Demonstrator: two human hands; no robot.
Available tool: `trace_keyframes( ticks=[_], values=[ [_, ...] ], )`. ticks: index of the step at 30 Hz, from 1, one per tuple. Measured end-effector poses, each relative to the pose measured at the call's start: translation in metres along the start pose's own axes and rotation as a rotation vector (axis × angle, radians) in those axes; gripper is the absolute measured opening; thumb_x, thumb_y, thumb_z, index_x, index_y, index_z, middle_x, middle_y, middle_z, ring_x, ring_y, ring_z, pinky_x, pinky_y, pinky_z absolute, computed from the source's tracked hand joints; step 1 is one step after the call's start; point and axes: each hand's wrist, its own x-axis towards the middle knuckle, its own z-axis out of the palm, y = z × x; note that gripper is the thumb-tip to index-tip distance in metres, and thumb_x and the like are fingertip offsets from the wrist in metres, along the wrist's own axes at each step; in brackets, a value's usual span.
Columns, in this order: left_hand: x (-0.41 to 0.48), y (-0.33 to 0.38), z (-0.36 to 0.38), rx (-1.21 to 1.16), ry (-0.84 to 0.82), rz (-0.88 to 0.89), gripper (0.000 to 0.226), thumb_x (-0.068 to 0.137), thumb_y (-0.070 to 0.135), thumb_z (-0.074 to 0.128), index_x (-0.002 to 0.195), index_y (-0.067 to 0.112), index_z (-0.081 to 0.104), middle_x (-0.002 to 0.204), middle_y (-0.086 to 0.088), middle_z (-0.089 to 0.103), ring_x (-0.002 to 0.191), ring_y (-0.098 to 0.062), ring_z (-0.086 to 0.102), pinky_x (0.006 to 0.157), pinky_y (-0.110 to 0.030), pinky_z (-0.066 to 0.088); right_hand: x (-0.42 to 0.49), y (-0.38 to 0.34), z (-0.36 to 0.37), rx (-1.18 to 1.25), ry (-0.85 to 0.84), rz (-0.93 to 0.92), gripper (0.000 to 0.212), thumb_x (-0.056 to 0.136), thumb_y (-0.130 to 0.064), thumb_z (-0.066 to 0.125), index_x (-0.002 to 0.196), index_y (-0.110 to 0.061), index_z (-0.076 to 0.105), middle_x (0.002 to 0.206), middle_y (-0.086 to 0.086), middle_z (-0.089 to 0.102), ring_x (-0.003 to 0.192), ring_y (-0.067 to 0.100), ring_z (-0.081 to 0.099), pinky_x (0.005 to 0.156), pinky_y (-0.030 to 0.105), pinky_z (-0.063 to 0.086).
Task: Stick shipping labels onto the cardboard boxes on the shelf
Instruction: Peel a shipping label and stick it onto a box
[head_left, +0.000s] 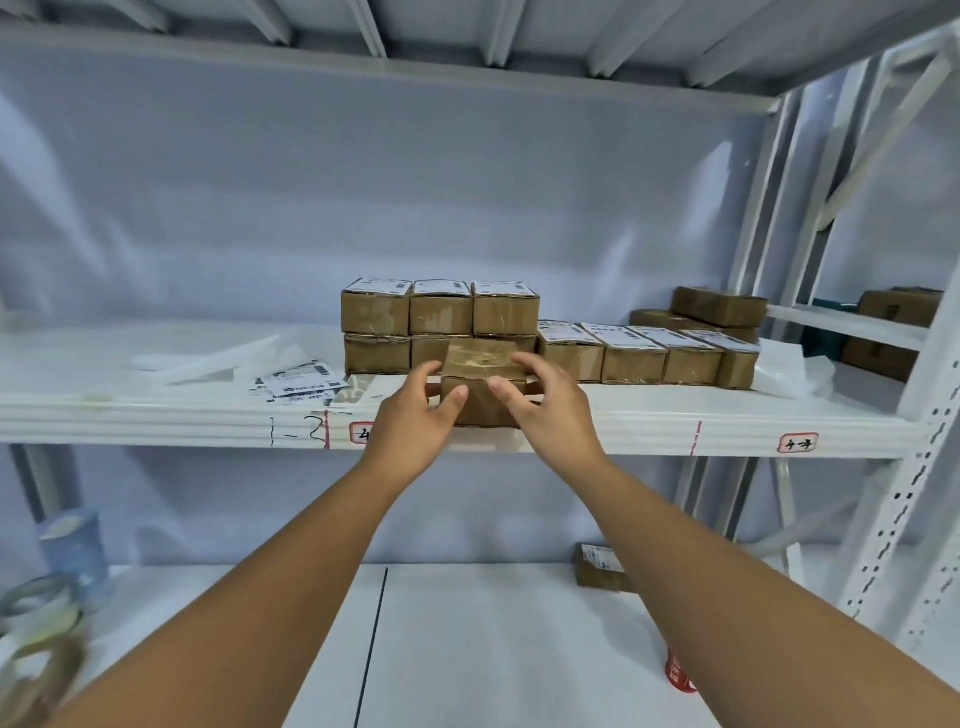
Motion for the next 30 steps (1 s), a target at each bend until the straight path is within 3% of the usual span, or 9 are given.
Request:
trace_keyframes(
  ticks=[5, 8, 10, 13, 17, 20, 25, 27, 30],
  values=[
    [0.007, -0.007, 0.004, 0.048, -0.005, -0.025, 0.048, 0.091, 0.050, 0.049, 0.133, 0.027, 0.043, 0.122, 0.003, 0.062, 0.112, -0.021, 0.056, 0.096, -0.044, 0.043, 0.014, 0.007, -0.001, 0.064, -0.007, 0.051, 0.042, 0.091, -0.040, 0.058, 0.129, -0.022, 0.055, 0.127, -0.006, 0.059, 0.119, 0.007, 0.051, 0.094, 0.020, 0.039],
    [0.010, -0.005, 0.003, 0.184, 0.051, -0.027, 0.047, 0.092, 0.057, 0.039, 0.127, 0.027, 0.047, 0.114, 0.007, 0.064, 0.108, -0.020, 0.057, 0.099, -0.044, 0.039, 0.022, 0.009, -0.001, 0.062, -0.027, 0.035, 0.037, 0.093, -0.042, 0.055, 0.124, -0.023, 0.057, 0.114, -0.008, 0.063, 0.108, 0.008, 0.056, 0.094, 0.028, 0.045],
    [0.011, -0.003, 0.001, 0.188, 0.097, -0.020, 0.047, 0.093, 0.059, 0.030, 0.118, 0.025, 0.052, 0.098, 0.007, 0.065, 0.099, -0.021, 0.059, 0.096, -0.044, 0.040, 0.030, 0.010, -0.002, 0.101, -0.008, 0.046, 0.032, 0.095, -0.047, 0.048, 0.114, -0.025, 0.060, 0.095, -0.013, 0.063, 0.092, 0.007, 0.059, 0.086, 0.030, 0.047],
    [0.019, -0.007, -0.001, 0.100, 0.188, -0.025, 0.044, 0.098, 0.050, 0.028, 0.101, 0.016, 0.056, 0.083, -0.001, 0.064, 0.085, -0.026, 0.059, 0.081, -0.040, 0.045, 0.046, 0.013, -0.004, 0.109, 0.051, 0.075, 0.037, 0.096, -0.053, 0.038, 0.097, -0.023, 0.060, 0.088, -0.008, 0.063, 0.093, 0.016, 0.062, 0.088, 0.036, 0.048],
    [0.042, -0.024, -0.009, 0.385, 0.274, 0.040, 0.018, 0.094, 0.019, 0.046, 0.105, 0.016, 0.060, 0.101, -0.003, 0.065, 0.094, -0.028, 0.057, 0.079, -0.037, 0.045, 0.066, 0.013, 0.001, 0.138, 0.038, 0.183, 0.038, 0.097, -0.048, 0.041, 0.082, -0.021, 0.063, 0.085, -0.003, 0.067, 0.091, 0.020, 0.064, 0.091, 0.040, 0.050],
    [0.056, -0.037, -0.020, 0.714, 0.200, 0.063, 0.032, 0.084, 0.003, 0.048, 0.115, 0.008, 0.057, 0.117, -0.013, 0.054, 0.107, -0.032, 0.047, 0.083, -0.039, 0.041, 0.070, 0.015, 0.005, 0.087, -0.013, 0.221, 0.032, 0.098, -0.040, 0.045, 0.085, -0.019, 0.065, 0.084, -0.001, 0.065, 0.084, 0.019, 0.059, 0.080, 0.032, 0.046],
    [0.065, -0.043, -0.032, 0.866, 0.002, -0.362, 0.064, 0.094, 0.033, 0.040, 0.145, 0.001, 0.020, 0.149, -0.027, 0.020, 0.138, -0.042, 0.017, 0.110, -0.043, 0.025, 0.071, 0.027, 0.007, 0.061, -0.052, 0.247, 0.024, 0.096, -0.021, 0.052, 0.080, -0.013, 0.068, 0.081, 0.006, 0.067, 0.075, 0.023, 0.060, 0.072, 0.038, 0.053],
    [0.065, -0.042, -0.034, 0.861, -0.033, -0.442, 0.059, 0.094, 0.039, 0.034, 0.142, 0.005, 0.033, 0.143, -0.021, 0.037, 0.132, -0.037, 0.031, 0.098, -0.039, 0.035, 0.071, 0.028, 0.007, 0.095, -0.041, 0.303, 0.023, 0.096, -0.017, 0.051, 0.081, -0.016, 0.068, 0.082, 0.007, 0.068, 0.072, 0.024, 0.062, 0.072, 0.042, 0.057],
    [0.063, -0.040, -0.035, 0.901, -0.026, -0.339, 0.040, 0.096, 0.036, 0.034, 0.119, 0.013, 0.057, 0.123, -0.010, 0.056, 0.114, -0.029, 0.050, 0.078, -0.032, 0.036, 0.070, 0.029, 0.005, 0.123, -0.045, 0.328, 0.022, 0.095, -0.016, 0.052, 0.079, -0.017, 0.067, 0.080, 0.008, 0.068, 0.068, 0.023, 0.061, 0.071, 0.044, 0.057]
  ],
)
